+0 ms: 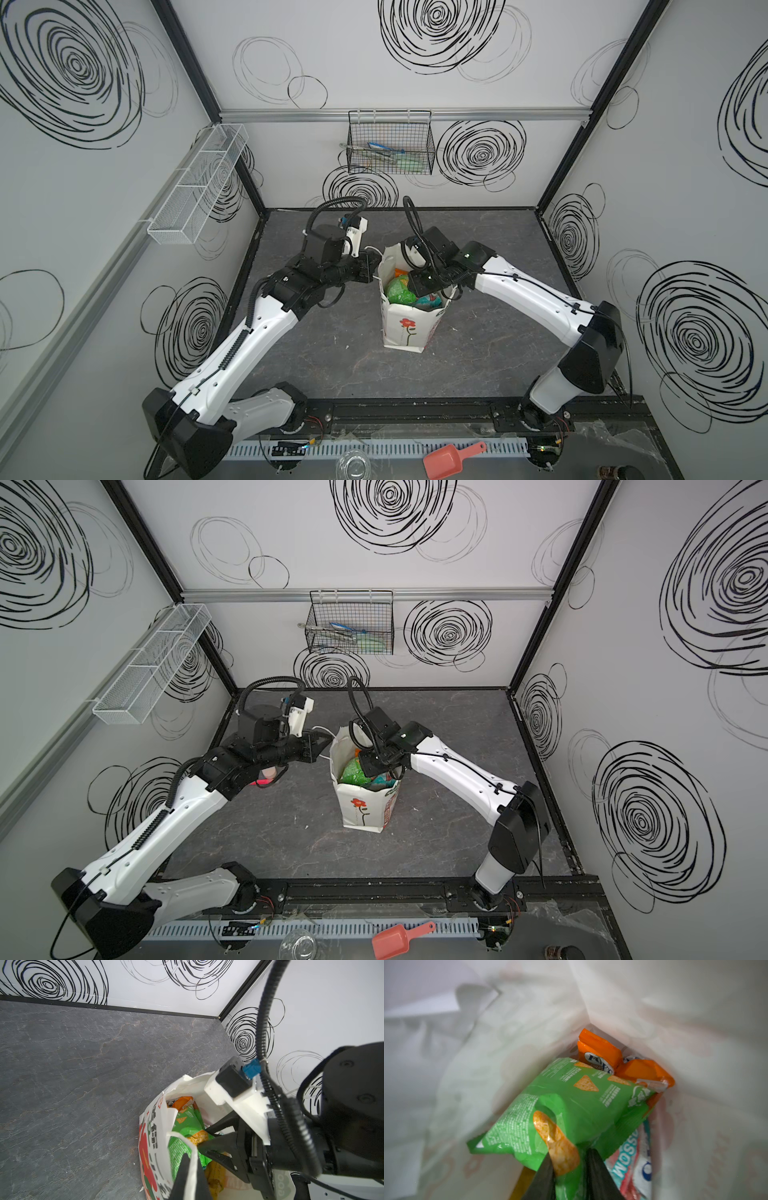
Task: Take the snacks out of the paper bag
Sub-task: Pick up the snack from the paper bag, then place the snack at the top-right of the table.
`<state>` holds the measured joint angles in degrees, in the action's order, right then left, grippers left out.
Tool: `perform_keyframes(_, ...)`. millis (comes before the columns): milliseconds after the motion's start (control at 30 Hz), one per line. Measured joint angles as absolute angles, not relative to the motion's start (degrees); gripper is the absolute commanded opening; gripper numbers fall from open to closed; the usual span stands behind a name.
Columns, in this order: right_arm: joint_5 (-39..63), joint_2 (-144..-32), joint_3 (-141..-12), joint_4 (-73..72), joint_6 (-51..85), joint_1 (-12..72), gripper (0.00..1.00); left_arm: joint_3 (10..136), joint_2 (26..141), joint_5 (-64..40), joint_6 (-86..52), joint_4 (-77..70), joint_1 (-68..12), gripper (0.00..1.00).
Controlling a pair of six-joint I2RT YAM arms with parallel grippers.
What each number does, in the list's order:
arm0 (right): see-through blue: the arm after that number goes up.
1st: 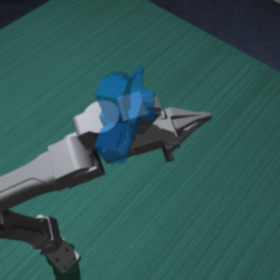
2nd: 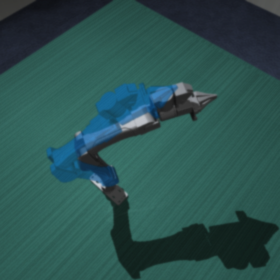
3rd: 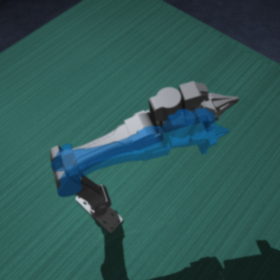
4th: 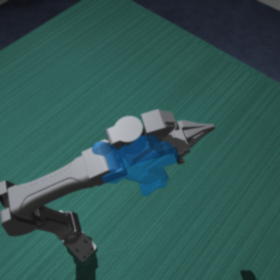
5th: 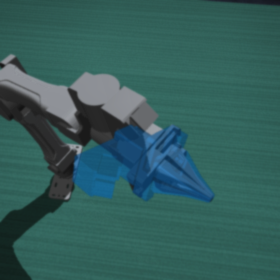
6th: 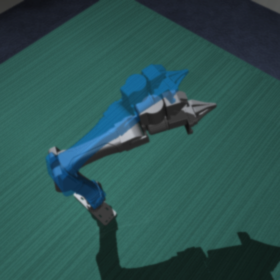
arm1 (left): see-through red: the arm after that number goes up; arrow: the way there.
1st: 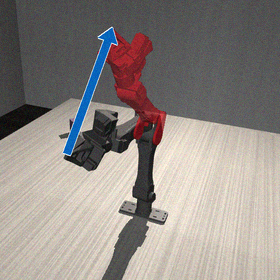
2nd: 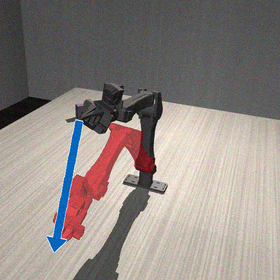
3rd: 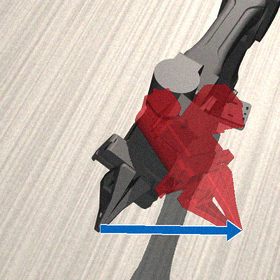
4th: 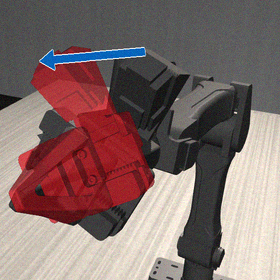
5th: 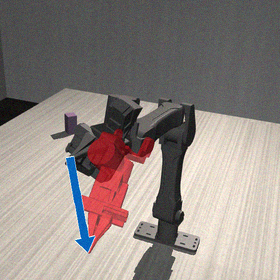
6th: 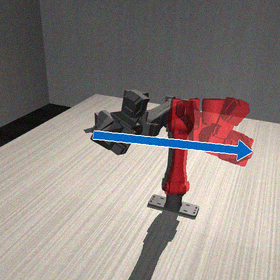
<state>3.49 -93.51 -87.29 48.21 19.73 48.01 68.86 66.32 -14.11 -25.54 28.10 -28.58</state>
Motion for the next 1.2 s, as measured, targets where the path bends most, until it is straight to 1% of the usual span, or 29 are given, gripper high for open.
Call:
perform_keyframes(200,4.5,-93.4,-89.4,48.4,19.9,48.0,0.01,68.5,66.3,-14.1,-25.5,28.1,-28.5,0.0)
perform_keyframes(367,5.0,-91.9,-90.6,47.9,19.9,48.0,0.0,68.5,66.3,-14.1,-25.5,28.1,-28.5,0.0)
perform_keyframes(567,4.4,-87.2,-91.2,46.0,19.9,48.0,0.0,68.5,66.3,-14.1,-25.5,27.9,-28.5,0.0)
perform_keyframes(933,0.7,-82.3,-99.8,43.4,19.7,47.8,0.0,68.8,66.3,-14.1,-25.5,27.2,-28.4,0.0)
perform_keyframes(967,0.3,-82.1,-101.0,43.2,19.6,47.5,0.0,68.8,66.3,-14.1,-25.5,27.2,-28.4,0.02)
perform_keyframes(1000,-0.1,-82.0,-101.9,42.9,19.5,47.3,0.0,68.8,66.3,-14.1,-25.5,27.2,-28.4,0.08)
perform_keyframes(1100,-0.9,-80.3,-103.6,41.4,19.2,45.5,0.0,68.8,66.3,-14.4,-25.4,27.2,-28.3,0.19)
perform_keyframes(1200,-0.3,-77.7,-103.5,39.8,19.2,40.1,0.0,68.8,66.3,-15.0,-25.5,27.0,-28.3,0.29)
